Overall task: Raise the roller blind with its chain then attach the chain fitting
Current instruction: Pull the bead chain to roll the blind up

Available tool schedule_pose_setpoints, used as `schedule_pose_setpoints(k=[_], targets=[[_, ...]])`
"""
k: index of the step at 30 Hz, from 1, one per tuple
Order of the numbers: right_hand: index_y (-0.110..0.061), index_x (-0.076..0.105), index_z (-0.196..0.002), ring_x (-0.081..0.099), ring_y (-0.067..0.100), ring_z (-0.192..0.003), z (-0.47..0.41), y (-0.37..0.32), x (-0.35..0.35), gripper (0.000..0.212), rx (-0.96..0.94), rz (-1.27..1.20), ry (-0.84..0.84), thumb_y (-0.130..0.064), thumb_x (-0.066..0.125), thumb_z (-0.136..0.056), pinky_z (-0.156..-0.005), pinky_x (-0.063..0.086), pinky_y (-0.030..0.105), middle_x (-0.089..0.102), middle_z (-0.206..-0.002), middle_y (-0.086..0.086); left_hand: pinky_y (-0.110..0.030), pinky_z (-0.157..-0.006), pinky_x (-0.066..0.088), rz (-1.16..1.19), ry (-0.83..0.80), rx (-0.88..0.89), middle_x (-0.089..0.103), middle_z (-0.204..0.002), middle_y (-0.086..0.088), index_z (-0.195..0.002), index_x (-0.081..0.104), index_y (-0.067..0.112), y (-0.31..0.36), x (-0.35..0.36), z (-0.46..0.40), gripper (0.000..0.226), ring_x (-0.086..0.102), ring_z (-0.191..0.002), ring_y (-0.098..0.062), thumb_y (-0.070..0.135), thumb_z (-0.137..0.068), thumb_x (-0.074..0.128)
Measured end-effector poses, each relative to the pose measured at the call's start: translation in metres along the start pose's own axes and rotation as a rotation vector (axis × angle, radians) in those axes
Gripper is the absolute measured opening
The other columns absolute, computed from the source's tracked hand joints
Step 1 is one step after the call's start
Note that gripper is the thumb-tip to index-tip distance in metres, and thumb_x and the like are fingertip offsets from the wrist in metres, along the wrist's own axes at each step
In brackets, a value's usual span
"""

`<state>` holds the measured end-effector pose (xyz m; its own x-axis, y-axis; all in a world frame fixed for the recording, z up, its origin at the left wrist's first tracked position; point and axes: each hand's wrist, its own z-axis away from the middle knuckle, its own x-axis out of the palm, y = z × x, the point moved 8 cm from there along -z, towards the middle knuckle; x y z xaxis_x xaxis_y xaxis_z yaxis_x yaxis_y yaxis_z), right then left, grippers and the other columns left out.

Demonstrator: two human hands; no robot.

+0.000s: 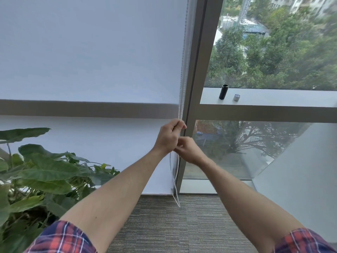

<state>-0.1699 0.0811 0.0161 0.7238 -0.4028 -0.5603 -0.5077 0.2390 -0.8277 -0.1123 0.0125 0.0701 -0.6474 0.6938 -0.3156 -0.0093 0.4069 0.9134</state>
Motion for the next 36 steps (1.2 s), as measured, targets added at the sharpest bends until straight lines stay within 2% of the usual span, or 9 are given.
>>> schedule_pose_setpoints(k=[3, 6, 12, 17, 20, 24, 28, 33, 36], targets=[[-0.011, 0.074, -0.093, 0.074, 0.015, -0.089, -0.014, -0.005, -0.036, 0.016, -0.012, -0.127, 0.062, -0.010, 0.067, -0.079, -0.078, 0.059, 0.030, 0.077, -0.091, 0.005, -0.009, -0.058, 0.037, 0.020, -0.006, 0.046, 0.059, -0.059, 0.027, -0.085, 0.064, 0.017, 0.022, -0.002, -0.008, 0.025, 0.053, -0.057, 0.007, 0.025, -0.101, 0.047], [-0.016, 0.066, -0.102, 0.068, 0.022, -0.102, -0.025, -0.005, -0.083, 0.039, 0.040, -0.252, 0.278, -0.002, 0.056, -0.067, -0.080, 0.055, 0.033, 0.072, -0.102, 0.006, -0.026, -0.059, 0.041, 0.045, -0.003, 0.050, 0.055, -0.054, 0.015, -0.084, 0.065, 0.020, 0.021, -0.005, -0.007, 0.025, 0.049, -0.054, -0.006, 0.026, -0.101, 0.047], [-0.020, 0.046, -0.136, 0.056, 0.009, -0.113, -0.074, -0.048, -0.102, 0.045, 0.003, -0.285, 0.307, -0.045, 0.053, -0.099, -0.098, 0.048, 0.033, 0.057, -0.125, -0.008, -0.034, -0.053, 0.037, 0.095, 0.021, 0.011, 0.045, -0.055, 0.003, -0.088, 0.066, 0.010, 0.012, -0.012, -0.004, 0.028, 0.042, -0.052, -0.014, 0.023, -0.103, 0.046], [-0.014, 0.040, -0.141, 0.056, 0.016, -0.113, -0.100, -0.086, -0.099, 0.042, -0.071, -0.293, 0.289, -0.035, 0.047, -0.105, -0.088, 0.050, 0.029, 0.055, -0.129, 0.005, -0.032, -0.055, 0.039, 0.072, 0.040, 0.003, 0.048, -0.061, -0.003, -0.091, 0.066, 0.009, 0.007, -0.022, -0.005, 0.026, 0.044, -0.057, -0.018, 0.021, -0.103, 0.047], [-0.008, 0.060, -0.119, 0.063, 0.011, -0.082, -0.096, -0.096, -0.104, 0.024, -0.134, -0.335, 0.356, -0.020, 0.043, -0.106, -0.067, 0.047, 0.017, 0.067, -0.097, 0.008, -0.028, -0.053, 0.039, 0.066, 0.077, 0.004, 0.049, -0.063, -0.005, -0.089, 0.065, 0.012, 0.004, -0.031, -0.006, 0.025, 0.045, -0.057, -0.017, 0.021, -0.103, 0.047], [-0.019, 0.058, -0.082, 0.049, 0.010, -0.055, -0.079, -0.084, -0.107, 0.029, -0.147, -0.344, 0.487, -0.016, 0.040, -0.105, -0.056, 0.042, 0.029, 0.053, -0.063, 0.000, -0.021, -0.061, 0.042, -0.023, 0.225, -0.022, 0.060, -0.074, -0.004, -0.089, 0.067, 0.012, -0.001, -0.049, -0.013, 0.024, 0.053, -0.067, -0.014, 0.023, -0.102, 0.050], [-0.024, 0.051, -0.074, 0.040, 0.014, -0.057, -0.060, -0.072, -0.103, 0.033, -0.159, -0.296, 0.545, -0.023, 0.042, -0.105, -0.056, 0.035, 0.029, 0.045, -0.061, -0.004, -0.027, -0.069, 0.039, -0.150, 0.374, -0.092, 0.060, -0.081, -0.004, -0.085, 0.065, 0.010, -0.001, -0.058, -0.022, 0.028, 0.053, -0.076, -0.017, 0.030, -0.100, 0.054], [-0.017, 0.048, -0.074, 0.039, 0.002, -0.057, -0.035, -0.059, -0.092, 0.030, -0.169, -0.265, 0.596, -0.016, 0.044, -0.104, -0.058, 0.034, 0.018, 0.045, -0.061, -0.013, -0.026, -0.057, 0.048, -0.019, 0.370, -0.125, 0.067, -0.071, -0.005, -0.093, 0.051, 0.013, 0.017, -0.043, -0.030, 0.018, 0.063, -0.062, -0.016, 0.030, -0.095, 0.057], [-0.026, 0.045, -0.070, 0.043, 0.000, -0.054, -0.026, -0.061, -0.089, 0.035, -0.164, -0.255, 0.616, -0.014, 0.045, -0.103, -0.056, 0.034, 0.015, 0.051, -0.059, -0.019, -0.035, -0.064, 0.051, 0.065, 0.350, -0.074, 0.070, -0.079, -0.014, -0.096, 0.045, 0.011, 0.033, -0.031, -0.035, 0.021, 0.065, -0.071, -0.026, 0.027, -0.095, 0.058]])
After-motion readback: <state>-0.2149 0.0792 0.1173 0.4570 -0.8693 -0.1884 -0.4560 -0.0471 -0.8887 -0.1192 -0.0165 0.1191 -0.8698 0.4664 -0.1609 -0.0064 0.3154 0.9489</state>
